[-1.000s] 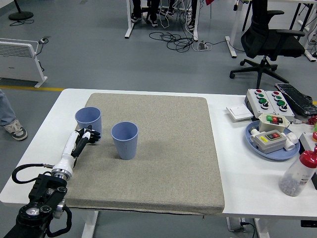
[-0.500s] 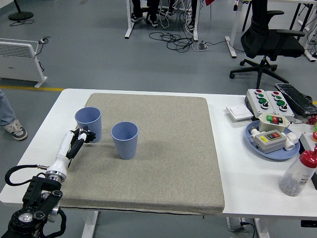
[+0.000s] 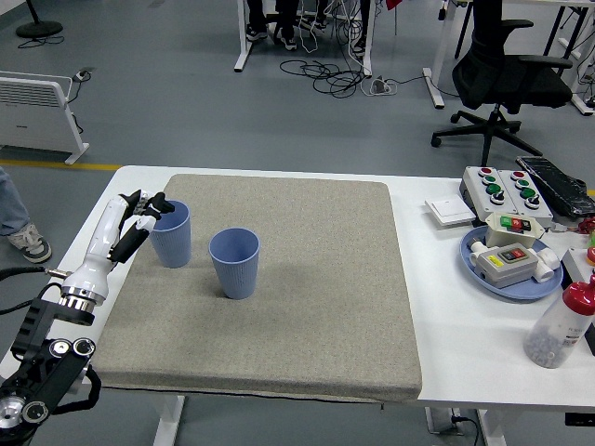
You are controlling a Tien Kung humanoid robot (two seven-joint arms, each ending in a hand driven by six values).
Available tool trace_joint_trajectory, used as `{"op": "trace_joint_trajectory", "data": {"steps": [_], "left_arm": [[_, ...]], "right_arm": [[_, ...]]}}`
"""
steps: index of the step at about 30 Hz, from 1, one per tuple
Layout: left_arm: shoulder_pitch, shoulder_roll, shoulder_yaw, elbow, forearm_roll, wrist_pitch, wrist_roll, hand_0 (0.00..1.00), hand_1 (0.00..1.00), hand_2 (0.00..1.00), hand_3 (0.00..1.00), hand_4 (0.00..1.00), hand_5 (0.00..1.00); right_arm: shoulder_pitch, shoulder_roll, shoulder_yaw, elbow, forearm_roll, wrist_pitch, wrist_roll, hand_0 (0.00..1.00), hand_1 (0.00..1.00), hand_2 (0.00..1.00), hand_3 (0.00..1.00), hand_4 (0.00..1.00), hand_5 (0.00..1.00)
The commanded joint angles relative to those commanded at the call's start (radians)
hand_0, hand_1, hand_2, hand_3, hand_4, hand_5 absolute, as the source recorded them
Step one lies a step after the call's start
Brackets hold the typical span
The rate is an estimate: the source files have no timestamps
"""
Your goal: Push cup pick cup insert cup
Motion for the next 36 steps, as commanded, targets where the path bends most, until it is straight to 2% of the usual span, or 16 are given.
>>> {"op": "trace_joint_trajectory", "data": {"steps": [2, 4, 5, 6, 7, 10, 11, 13, 17, 18, 23, 24, 29, 30, 35, 36], "left_arm": [[-0.029, 0.021, 0.013, -0.069, 0.089, -0.056, 0.075, 0.773, 0.792, 0.720, 0.608, 0.830, 0.888], [-0.058, 0.034, 0.027, -0.106, 0.165, -0.122, 0.143, 0.773, 0.792, 0.720, 0.608, 0.830, 0.888], [-0.087, 0.045, 0.046, -0.120, 0.210, -0.165, 0.186, 0.914, 0.942, 0.969, 0.890, 0.984, 0.769], [-0.103, 0.049, 0.056, -0.124, 0.246, -0.199, 0.217, 0.914, 0.942, 0.969, 0.890, 0.984, 0.769], [-0.138, 0.057, 0.084, -0.121, 0.292, -0.245, 0.262, 0.914, 0.942, 0.969, 0.890, 0.984, 0.769], [-0.198, 0.065, 0.132, -0.106, 0.371, -0.364, 0.352, 0.914, 0.942, 0.969, 0.890, 0.984, 0.769], [-0.222, 0.067, 0.154, -0.095, 0.389, -0.407, 0.378, 0.940, 0.972, 0.998, 0.998, 0.998, 0.696], [-0.262, 0.066, 0.191, -0.072, 0.410, -0.485, 0.417, 0.940, 0.972, 0.998, 0.998, 0.998, 0.696], [-0.323, 0.061, 0.249, -0.023, 0.426, -0.594, 0.468, 0.940, 0.972, 0.998, 0.998, 0.998, 0.696], [-0.335, 0.060, 0.260, -0.014, 0.427, -0.616, 0.479, 0.934, 0.972, 0.998, 0.998, 0.978, 0.539], [-0.374, 0.055, 0.298, 0.014, 0.421, -0.679, 0.514, 0.934, 0.972, 0.998, 0.998, 0.978, 0.539], [-0.385, 0.052, 0.305, 0.026, 0.422, -0.689, 0.519, 0.902, 0.958, 0.998, 0.998, 0.948, 0.446], [-0.410, 0.043, 0.321, 0.062, 0.444, -0.708, 0.529, 0.902, 0.958, 0.998, 0.998, 0.948, 0.446], [-0.413, 0.042, 0.326, 0.070, 0.447, -0.711, 0.529, 0.798, 0.905, 0.977, 0.995, 0.890, 0.327], [-0.420, 0.040, 0.339, 0.094, 0.483, -0.700, 0.521, 0.798, 0.905, 0.977, 0.995, 0.890, 0.327], [-0.420, 0.039, 0.340, 0.097, 0.488, -0.695, 0.516, 0.607, 0.777, 0.861, 0.858, 0.799, 0.205]], "right_arm": [[0.000, -0.001, -0.002, 0.000, 0.002, 0.000, 0.000, 0.726, 0.662, 0.671, 0.590, 0.105, 0.537], [-0.001, -0.001, -0.003, 0.000, 0.005, -0.001, -0.001, 0.726, 0.662, 0.671, 0.590, 0.105, 0.537], [-0.001, -0.001, -0.003, 0.000, 0.006, -0.001, -0.002, 0.725, 0.661, 0.672, 0.591, 0.106, 0.544], [-0.002, -0.001, -0.004, 0.000, 0.007, -0.001, -0.002, 0.725, 0.661, 0.672, 0.591, 0.106, 0.544], [-0.003, -0.002, -0.006, 0.000, 0.010, -0.001, -0.002, 0.725, 0.661, 0.672, 0.591, 0.106, 0.544], [-0.004, -0.002, -0.010, 0.000, 0.014, -0.001, -0.002, 0.725, 0.661, 0.672, 0.591, 0.106, 0.544], [-0.005, -0.002, -0.012, 0.000, 0.017, -0.002, -0.003, 0.725, 0.661, 0.671, 0.591, 0.106, 0.547], [-0.006, -0.002, -0.016, 0.000, 0.022, -0.002, -0.003, 0.725, 0.661, 0.671, 0.591, 0.106, 0.547], [-0.009, -0.003, -0.021, 0.000, 0.030, -0.003, -0.003, 0.725, 0.661, 0.671, 0.591, 0.106, 0.547], [-0.009, -0.003, -0.022, 0.000, 0.031, -0.003, -0.003, 0.725, 0.662, 0.671, 0.591, 0.106, 0.549], [-0.011, -0.004, -0.025, 0.000, 0.037, -0.003, -0.003, 0.725, 0.662, 0.671, 0.591, 0.106, 0.549], [-0.012, -0.004, -0.026, 0.000, 0.039, -0.003, -0.003, 0.726, 0.661, 0.671, 0.591, 0.107, 0.550], [-0.012, -0.004, -0.029, 0.000, 0.038, -0.003, -0.004, 0.726, 0.661, 0.671, 0.591, 0.107, 0.550], [-0.013, -0.005, -0.029, 0.000, 0.039, -0.003, -0.004, 0.726, 0.663, 0.672, 0.591, 0.107, 0.551], [-0.014, -0.005, -0.030, 0.000, 0.041, -0.003, -0.003, 0.726, 0.663, 0.672, 0.591, 0.107, 0.551], [-0.014, -0.005, -0.030, 0.000, 0.042, -0.003, -0.003, 0.726, 0.662, 0.672, 0.591, 0.107, 0.551]]}}
